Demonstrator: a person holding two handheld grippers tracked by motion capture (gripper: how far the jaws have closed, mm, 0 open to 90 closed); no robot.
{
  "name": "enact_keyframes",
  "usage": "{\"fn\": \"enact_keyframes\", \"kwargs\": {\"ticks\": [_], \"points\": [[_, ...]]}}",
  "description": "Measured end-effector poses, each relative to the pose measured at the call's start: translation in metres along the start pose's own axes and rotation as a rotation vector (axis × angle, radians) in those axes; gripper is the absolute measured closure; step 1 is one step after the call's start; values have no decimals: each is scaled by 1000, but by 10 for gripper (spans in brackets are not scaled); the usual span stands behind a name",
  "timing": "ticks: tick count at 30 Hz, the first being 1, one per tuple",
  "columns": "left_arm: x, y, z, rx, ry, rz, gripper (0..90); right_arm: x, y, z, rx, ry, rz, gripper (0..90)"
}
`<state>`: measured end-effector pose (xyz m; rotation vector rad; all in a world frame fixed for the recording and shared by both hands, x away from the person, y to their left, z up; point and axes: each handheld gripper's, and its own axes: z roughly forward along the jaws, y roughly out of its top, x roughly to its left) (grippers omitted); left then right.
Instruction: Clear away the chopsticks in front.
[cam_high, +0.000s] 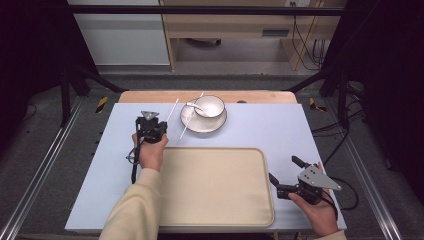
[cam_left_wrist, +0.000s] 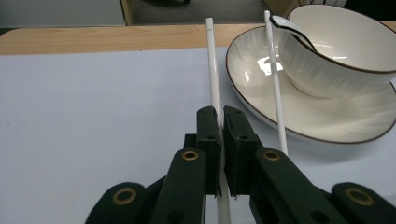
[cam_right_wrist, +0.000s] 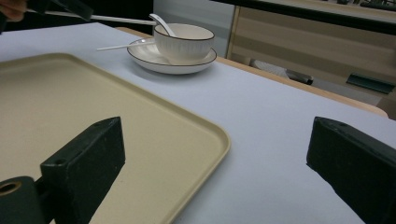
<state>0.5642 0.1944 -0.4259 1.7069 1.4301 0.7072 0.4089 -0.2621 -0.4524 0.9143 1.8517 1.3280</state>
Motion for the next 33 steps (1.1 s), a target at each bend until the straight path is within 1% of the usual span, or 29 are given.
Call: {"fn": "enact_keyframes", "kwargs": {"ticks": [2,3,4,5,6,7,8,9,10,12,15,17,18,19,20,21,22,23,24,25,27,28,30,31,32,33], "points": [[2,-7,-9,-13,-9,-8,851,0,-1,1,9,1,5,40],[2,-7,-9,-13,-9,-8,851,0,-1,1,10,1,-1,40],[3,-13,-17,-21,-16,-12,851,0,-1,1,10,0,-1,41],[3,-15,-22,-28,-18,-18,851,0,-1,1,9,1,-1,41],[3,-15,-22,-28,-18,-18,851,0,-1,1,8,1,-2,41],[4,-19,-31,-42,-19,-27,851,1,-1,1,10,2,-2,42],[4,-21,-36,-51,-14,-27,851,1,-1,1,9,2,-2,42],[4,-21,-36,-51,-14,-27,851,1,-1,1,9,2,-2,42],[4,-25,-45,-61,-12,-29,851,0,0,0,8,1,2,42],[3,-31,-55,-71,-11,-38,851,0,0,0,9,0,2,43],[-2,-42,-68,-79,-4,-35,851,0,0,-1,6,3,4,43],[-6,-49,-77,-85,-3,-40,851,0,0,-1,6,7,6,43],[-8,-54,-83,-88,3,-35,851,0,0,-1,4,8,6,43],[-8,-54,-83,-88,3,-35,851,0,1,-1,2,11,6,43],[-10,-59,-91,-93,13,-31,851,1,1,-1,-1,13,5,43],[-10,-59,-91,-93,13,-31,851,1,1,-1,-1,13,5,43],[-12,-64,-98,-97,18,-34,851,1,1,-1,-5,15,4,43],[-12,-64,-98,-97,18,-34,851,1,1,-1,-5,15,5,43],[-14,-67,-103,-101,25,-33,851,0,1,-1,-4,13,8,44],[-15,-71,-108,-112,31,-46,851,0,0,-1,-3,14,10,44],[-16,-74,-111,-113,39,-47,851,0,0,-1,-2,15,13,44],[-19,-81,-115,-120,36,-60,851,0,1,-1,-4,14,17,44],[-22,-88,-119,-123,27,-79,851,0,1,-1,-4,13,21,44],[-24,-92,-120,-123,29,-73,850,0,0,-1,-1,12,20,44],[-24,-92,-120,-123,29,-73,851,0,0,-1,-1,12,20,44],[-29,-98,-123,-121,26,-67,851,1,0,0,1,12,21,45]]}}
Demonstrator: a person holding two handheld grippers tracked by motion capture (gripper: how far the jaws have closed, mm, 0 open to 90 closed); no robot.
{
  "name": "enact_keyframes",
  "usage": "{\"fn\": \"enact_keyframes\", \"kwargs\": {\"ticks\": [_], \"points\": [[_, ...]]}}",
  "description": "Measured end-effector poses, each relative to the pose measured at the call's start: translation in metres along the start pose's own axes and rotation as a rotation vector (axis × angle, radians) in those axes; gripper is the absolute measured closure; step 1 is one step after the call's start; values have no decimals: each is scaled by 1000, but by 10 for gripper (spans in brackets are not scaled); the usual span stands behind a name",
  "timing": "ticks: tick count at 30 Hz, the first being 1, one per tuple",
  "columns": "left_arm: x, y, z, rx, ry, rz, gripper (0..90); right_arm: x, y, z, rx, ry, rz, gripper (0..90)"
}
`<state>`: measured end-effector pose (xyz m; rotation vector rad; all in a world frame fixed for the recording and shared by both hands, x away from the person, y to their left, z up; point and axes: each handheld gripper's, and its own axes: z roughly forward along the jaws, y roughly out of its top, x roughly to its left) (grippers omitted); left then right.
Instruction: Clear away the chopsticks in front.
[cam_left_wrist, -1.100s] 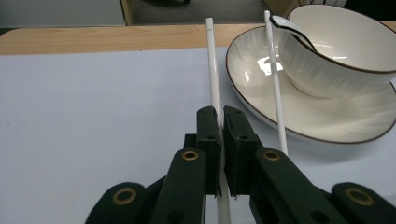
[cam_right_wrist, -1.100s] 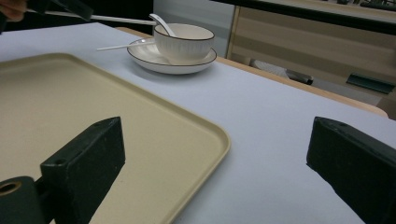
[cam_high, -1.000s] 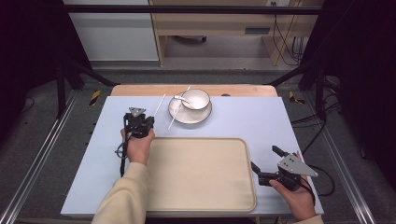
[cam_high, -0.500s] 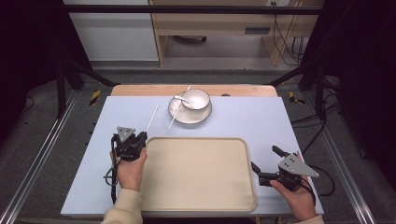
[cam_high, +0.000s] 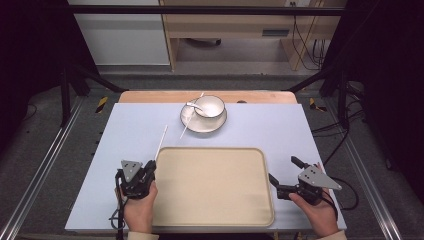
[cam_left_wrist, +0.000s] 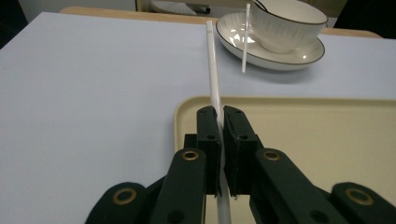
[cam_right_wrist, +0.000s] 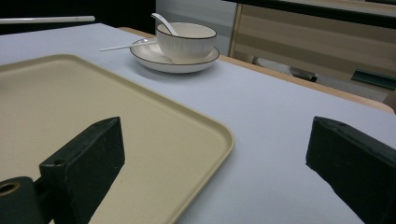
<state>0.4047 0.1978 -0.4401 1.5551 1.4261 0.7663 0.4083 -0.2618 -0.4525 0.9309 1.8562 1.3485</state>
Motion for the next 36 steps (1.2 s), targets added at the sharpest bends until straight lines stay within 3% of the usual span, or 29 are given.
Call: {"fn": "enact_keyframes", "kwargs": {"ticks": [6,10,18,21,36], "points": [[-5,-17,-9,13,4,-11,851,1,-1,1,11,5,5,45],[-4,-30,-17,21,12,-42,851,-2,-2,2,12,5,16,47],[-9,-40,-27,19,30,-39,851,1,-2,2,16,14,14,48],[-14,-45,-34,16,29,-58,850,1,-2,2,16,15,17,49],[-18,-60,-29,70,37,-63,850,1,-2,3,20,20,18,52]]}}
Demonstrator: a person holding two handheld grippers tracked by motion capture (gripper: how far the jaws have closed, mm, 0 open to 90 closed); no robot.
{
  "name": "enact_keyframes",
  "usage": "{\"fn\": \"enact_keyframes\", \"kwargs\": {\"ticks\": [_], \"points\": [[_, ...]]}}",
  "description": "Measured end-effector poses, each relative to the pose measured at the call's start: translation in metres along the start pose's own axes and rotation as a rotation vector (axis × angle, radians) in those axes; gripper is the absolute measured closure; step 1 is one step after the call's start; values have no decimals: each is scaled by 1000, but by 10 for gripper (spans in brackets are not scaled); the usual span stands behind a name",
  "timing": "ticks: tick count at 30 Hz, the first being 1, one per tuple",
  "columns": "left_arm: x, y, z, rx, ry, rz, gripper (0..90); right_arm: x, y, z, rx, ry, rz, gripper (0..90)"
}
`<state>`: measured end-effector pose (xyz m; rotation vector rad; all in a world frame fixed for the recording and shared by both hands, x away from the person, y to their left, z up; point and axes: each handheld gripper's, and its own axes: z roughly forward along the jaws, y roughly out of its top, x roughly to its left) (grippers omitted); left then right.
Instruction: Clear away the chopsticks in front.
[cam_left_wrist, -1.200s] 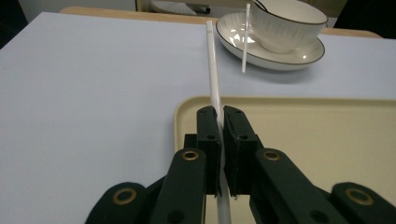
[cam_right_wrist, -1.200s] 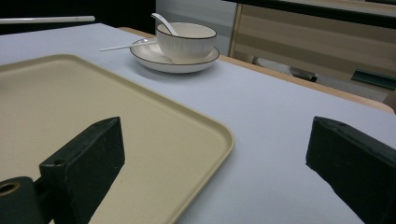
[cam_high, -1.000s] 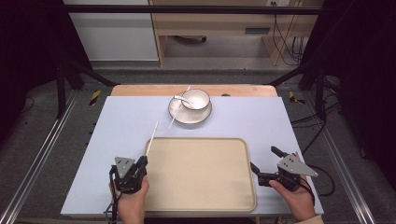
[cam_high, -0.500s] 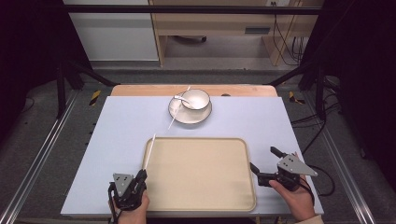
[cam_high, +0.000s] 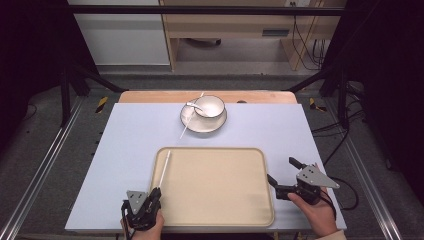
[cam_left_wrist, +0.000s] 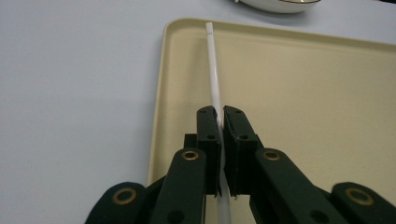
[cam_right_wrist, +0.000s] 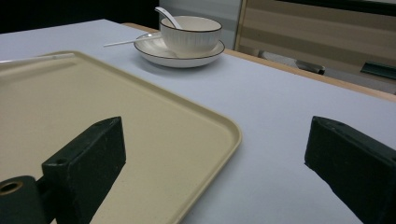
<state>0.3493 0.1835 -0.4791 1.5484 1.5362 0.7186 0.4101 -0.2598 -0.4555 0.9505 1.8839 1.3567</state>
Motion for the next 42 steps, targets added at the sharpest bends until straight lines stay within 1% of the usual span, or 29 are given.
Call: {"fn": "enact_keyframes", "kwargs": {"ticks": [3,5,7,9,10,15,17,18,20,26,30,33,36,38,39,40,41,42], "points": [[1,-1,2,7,16,-17,850,1,0,0,0,1,-2,53],[1,-1,4,10,24,-14,850,1,0,0,1,3,-3,55],[0,-2,7,10,22,-16,850,1,0,0,4,6,-3,56],[2,-1,9,9,35,-17,849,1,0,0,5,9,-7,59],[3,-1,10,10,32,-28,849,2,0,0,7,9,-7,59],[3,-1,12,15,41,-27,849,2,0,0,5,10,-9,59],[4,-1,13,15,42,-32,848,2,0,0,7,9,-6,59],[3,-2,13,22,43,-26,848,2,0,1,6,10,-7,58],[3,-3,14,26,40,-33,847,2,0,0,6,12,-10,59],[1,-4,17,36,37,-31,844,2,0,0,6,11,-8,59],[1,-4,16,28,40,-34,838,2,0,1,5,14,-8,58],[1,-4,14,21,43,-33,813,2,0,1,3,15,-9,59],[1,3,13,14,27,-13,766,2,0,1,7,12,-5,58],[3,10,14,10,20,13,730,2,0,1,8,12,-6,58],[3,10,14,10,20,13,707,2,0,1,8,12,-6,58],[5,21,15,0,-27,14,682,1,0,1,8,11,-9,58],[4,28,14,-13,-46,32,665,1,0,1,9,11,-9,57],[1,36,14,-18,-53,65,647,1,-1,1,9,10,-11,57]]}}
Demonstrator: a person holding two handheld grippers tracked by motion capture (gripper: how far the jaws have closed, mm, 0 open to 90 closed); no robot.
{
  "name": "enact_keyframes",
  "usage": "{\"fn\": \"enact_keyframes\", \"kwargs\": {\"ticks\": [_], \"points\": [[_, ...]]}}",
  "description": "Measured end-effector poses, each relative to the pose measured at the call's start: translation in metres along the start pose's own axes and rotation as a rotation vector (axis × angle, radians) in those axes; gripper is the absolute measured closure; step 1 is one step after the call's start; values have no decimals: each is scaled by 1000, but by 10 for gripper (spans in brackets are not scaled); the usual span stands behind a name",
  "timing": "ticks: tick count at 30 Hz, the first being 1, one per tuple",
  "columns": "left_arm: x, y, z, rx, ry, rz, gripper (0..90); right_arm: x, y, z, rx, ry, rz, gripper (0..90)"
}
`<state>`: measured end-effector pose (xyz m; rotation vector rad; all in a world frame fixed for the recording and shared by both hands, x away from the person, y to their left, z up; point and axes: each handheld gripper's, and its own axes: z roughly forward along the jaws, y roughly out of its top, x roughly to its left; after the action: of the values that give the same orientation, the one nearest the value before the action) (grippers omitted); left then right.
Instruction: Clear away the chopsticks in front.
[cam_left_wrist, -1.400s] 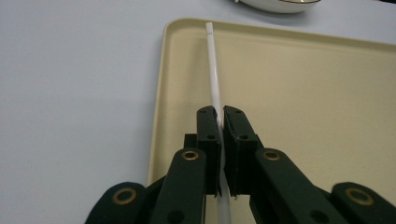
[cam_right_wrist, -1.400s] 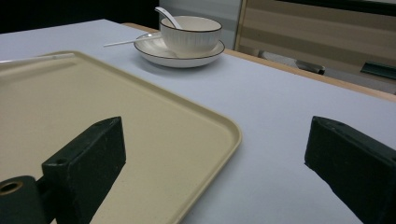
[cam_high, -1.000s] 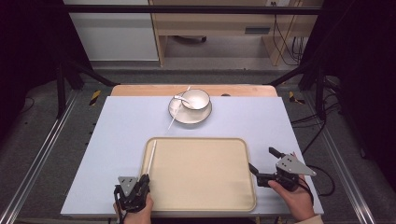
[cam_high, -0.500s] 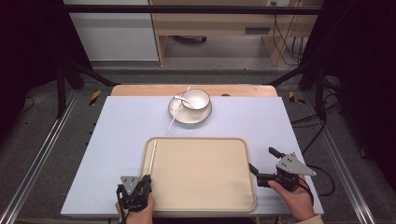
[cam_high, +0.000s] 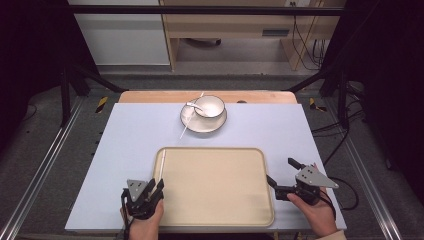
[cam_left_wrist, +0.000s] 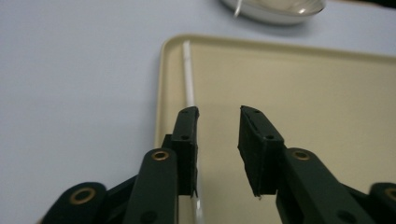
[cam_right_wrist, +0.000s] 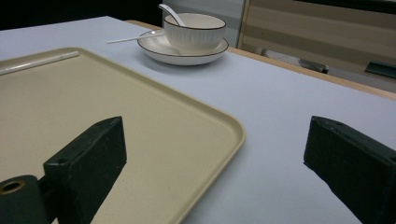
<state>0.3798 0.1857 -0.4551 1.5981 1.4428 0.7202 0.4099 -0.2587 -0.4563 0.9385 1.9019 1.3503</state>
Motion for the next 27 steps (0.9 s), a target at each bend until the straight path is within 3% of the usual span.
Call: {"fn": "enact_keyframes", "kwargs": {"ticks": [1,2,3,5,6,8,9,12,17,22,27], "points": [[-1,9,1,-1,-10,28,624,0,0,0,2,-1,-1,56],[-1,9,1,-1,-10,28,603,0,0,0,2,-1,-1,56],[-3,26,6,-2,-48,51,585,0,0,0,2,-2,-1,54],[-4,39,12,18,-64,97,546,0,0,0,2,-3,-5,53],[-4,39,12,18,-64,97,535,0,0,0,2,-3,-5,53],[-5,57,25,25,-92,129,503,-1,0,-1,5,-6,-5,51],[-5,57,25,25,-92,129,483,-1,0,-1,5,-6,-5,51],[-6,77,45,35,-121,198,438,-1,-1,-1,8,-8,-10,50],[-4,96,76,53,-160,234,341,-1,0,-1,6,-9,-22,45],[-7,110,106,83,-180,358,246,-1,-1,-1,7,-13,-29,42],[-7,126,129,79,-231,386,169,-1,0,-1,6,-11,-30,42]]}}
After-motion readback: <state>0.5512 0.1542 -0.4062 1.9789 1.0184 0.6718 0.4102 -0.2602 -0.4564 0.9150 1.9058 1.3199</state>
